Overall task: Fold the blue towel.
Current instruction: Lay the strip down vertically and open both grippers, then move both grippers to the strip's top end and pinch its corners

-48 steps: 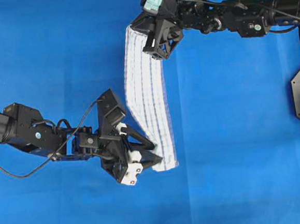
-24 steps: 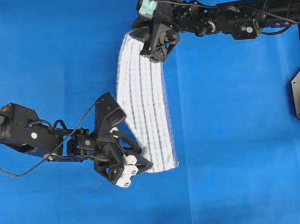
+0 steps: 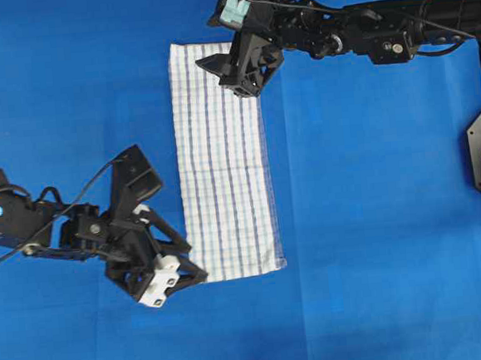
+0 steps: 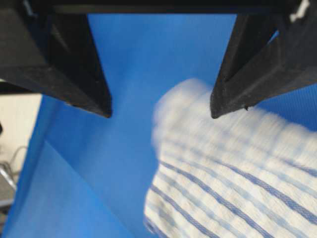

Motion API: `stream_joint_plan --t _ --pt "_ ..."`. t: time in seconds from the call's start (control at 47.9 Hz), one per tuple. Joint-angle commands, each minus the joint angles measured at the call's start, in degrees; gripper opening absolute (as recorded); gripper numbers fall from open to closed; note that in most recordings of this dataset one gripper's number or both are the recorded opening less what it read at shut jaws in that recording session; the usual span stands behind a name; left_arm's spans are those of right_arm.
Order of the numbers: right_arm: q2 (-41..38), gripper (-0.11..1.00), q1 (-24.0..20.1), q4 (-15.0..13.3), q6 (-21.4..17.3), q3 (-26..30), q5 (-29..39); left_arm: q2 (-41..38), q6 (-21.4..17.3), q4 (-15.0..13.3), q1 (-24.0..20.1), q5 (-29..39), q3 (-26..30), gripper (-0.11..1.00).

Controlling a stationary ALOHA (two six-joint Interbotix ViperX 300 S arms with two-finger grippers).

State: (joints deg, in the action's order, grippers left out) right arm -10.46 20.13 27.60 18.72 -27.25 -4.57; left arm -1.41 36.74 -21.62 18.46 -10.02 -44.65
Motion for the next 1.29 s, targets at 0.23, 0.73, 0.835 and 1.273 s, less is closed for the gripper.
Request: stream_joint_plan --t 0.23,0.73,0.835,1.273 --pt "2.8 0.85 0.2 -0.3 0.0 -0.4 -0.2 7.6 0.0 0.4 -0.4 5.0 -4.1 0.82" --pt "14.8 0.85 1.5 -1.9 -0.1 -10.3 -0.1 12.5 -26.2 1.2 -22.4 4.7 -5.6 0.82" --pt "15.3 0.85 1.9 -1.9 -0.2 -11.3 -0.4 11.8 -33.2 1.2 -27.4 4.3 -4.6 0.82" --pt "15.2 0.85 3.3 -1.9 -0.3 -12.1 -1.0 7.6 -49.5 1.2 -37.5 3.2 0.9 0.82"
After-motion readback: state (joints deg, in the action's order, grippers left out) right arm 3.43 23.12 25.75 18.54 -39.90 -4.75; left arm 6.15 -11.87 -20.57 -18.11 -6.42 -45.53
